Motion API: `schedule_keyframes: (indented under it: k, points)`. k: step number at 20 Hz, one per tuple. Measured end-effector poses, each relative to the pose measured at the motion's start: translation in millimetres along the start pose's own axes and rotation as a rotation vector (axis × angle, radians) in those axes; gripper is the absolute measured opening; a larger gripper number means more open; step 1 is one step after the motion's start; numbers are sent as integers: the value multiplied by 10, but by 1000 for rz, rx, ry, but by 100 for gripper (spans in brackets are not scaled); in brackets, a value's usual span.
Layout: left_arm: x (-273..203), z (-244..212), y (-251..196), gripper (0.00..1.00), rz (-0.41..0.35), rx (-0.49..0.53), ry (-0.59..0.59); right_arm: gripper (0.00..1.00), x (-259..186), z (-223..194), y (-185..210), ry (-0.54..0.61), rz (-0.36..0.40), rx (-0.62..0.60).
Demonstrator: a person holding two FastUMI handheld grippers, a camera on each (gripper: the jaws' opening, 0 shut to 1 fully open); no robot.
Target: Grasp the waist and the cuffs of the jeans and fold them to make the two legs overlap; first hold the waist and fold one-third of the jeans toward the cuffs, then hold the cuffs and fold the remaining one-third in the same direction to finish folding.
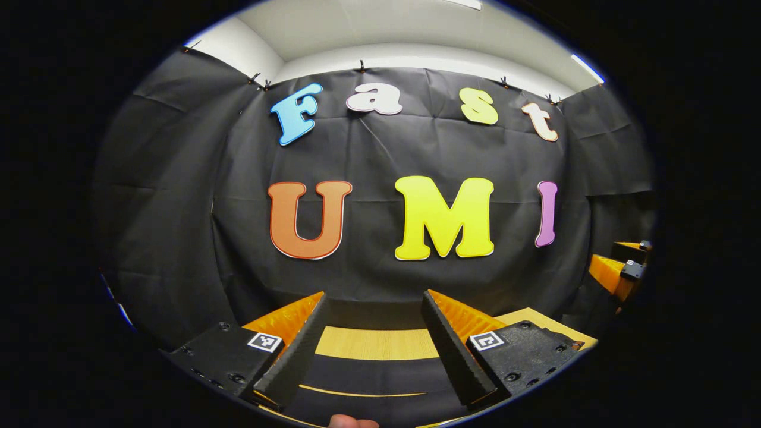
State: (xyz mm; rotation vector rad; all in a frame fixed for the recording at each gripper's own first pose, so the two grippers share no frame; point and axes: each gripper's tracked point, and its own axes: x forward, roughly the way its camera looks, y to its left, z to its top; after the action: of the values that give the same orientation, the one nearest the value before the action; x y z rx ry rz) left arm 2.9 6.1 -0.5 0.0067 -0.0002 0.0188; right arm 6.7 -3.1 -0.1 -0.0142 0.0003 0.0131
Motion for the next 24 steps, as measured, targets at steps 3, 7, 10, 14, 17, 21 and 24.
schedule_keyframes:
  k: [3,7,10,14,17,21,24]
  points:
    - [7,-8,11,99,-3,-4,5,97,10,-13,-59,4,-7,3]
    - [8,-20,20,99,4,-9,18,95,43,-51,-199,22,-21,18]
    - [28,-55,47,99,22,-8,31,95,95,-76,-412,37,-36,25]
    - [94,-319,400,99,102,-55,93,97,151,-269,-826,100,-77,34]
    - [96,-531,730,99,168,-105,150,95,153,-532,-1135,176,-93,46]
    - [-61,-1192,1175,99,259,-240,295,97,108,-1037,-1506,322,-118,186]
    - [-307,-1891,1402,100,328,-388,459,99,-32,-1578,-1657,472,-143,407]
